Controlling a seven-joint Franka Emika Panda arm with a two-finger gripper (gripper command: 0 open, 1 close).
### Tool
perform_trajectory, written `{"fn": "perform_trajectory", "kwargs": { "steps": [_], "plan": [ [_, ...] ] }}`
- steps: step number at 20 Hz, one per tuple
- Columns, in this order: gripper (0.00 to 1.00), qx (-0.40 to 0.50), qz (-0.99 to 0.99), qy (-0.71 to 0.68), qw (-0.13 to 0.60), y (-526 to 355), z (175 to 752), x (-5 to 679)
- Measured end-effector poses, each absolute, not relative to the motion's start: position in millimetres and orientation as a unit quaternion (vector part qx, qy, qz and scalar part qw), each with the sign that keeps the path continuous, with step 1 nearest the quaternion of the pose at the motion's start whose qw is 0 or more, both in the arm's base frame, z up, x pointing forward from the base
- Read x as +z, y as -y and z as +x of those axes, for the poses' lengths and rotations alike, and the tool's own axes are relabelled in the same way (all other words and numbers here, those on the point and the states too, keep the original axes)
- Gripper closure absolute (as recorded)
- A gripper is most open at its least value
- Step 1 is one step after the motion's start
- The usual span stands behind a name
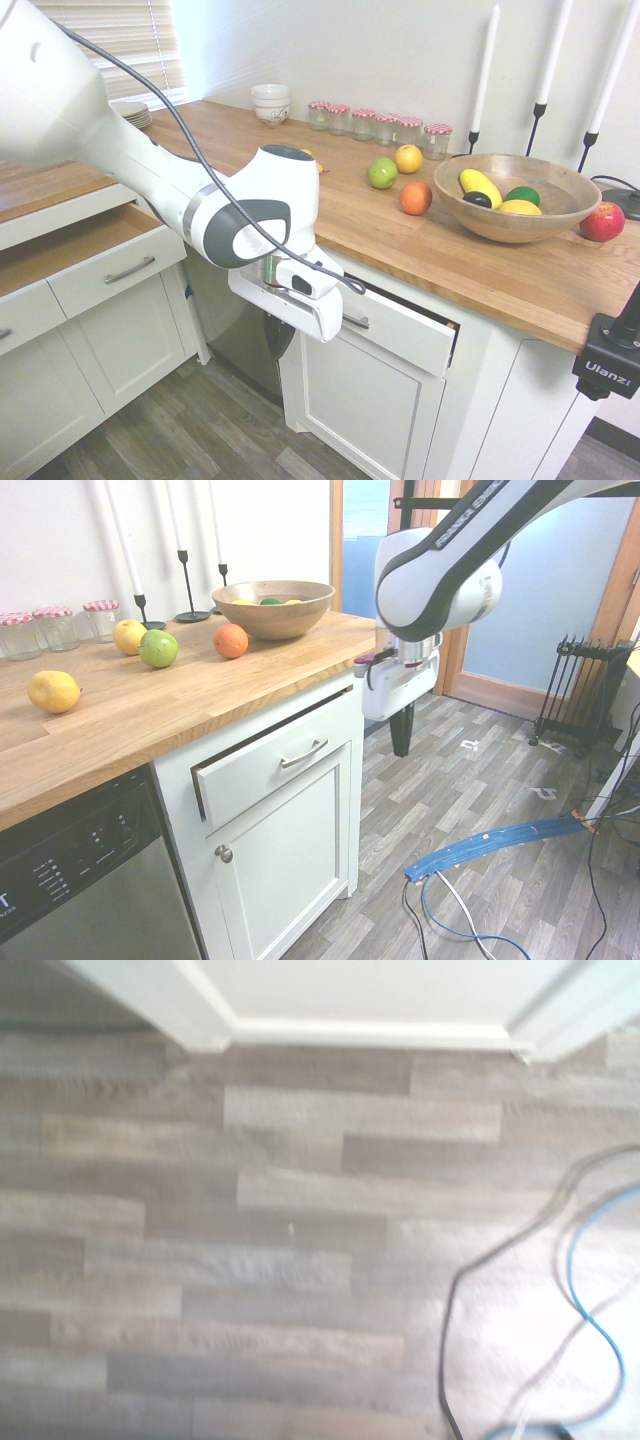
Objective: Close the drawer
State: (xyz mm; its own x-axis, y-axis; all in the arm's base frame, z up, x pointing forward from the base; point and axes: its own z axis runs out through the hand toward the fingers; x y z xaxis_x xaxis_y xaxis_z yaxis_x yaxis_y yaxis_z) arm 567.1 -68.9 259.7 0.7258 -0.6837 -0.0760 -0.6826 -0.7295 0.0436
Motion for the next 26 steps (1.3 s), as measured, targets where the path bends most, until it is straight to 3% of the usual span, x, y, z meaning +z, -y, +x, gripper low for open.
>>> {"fn": "perform_trajectory", "kwargs": {
  "steps": [10, 11, 26],
  "plan": [
    [1.00, -0.032, 0.931, 0.363, 0.007, 65.7, 457.0, 290.0],
    [0.00, -0.031, 0.931, 0.364, 0.006, 66.0, 455.2, 291.0],
    [0.00, -0.024, 0.925, 0.380, 0.003, 83.2, 449.7, 292.0]
  ]
}}
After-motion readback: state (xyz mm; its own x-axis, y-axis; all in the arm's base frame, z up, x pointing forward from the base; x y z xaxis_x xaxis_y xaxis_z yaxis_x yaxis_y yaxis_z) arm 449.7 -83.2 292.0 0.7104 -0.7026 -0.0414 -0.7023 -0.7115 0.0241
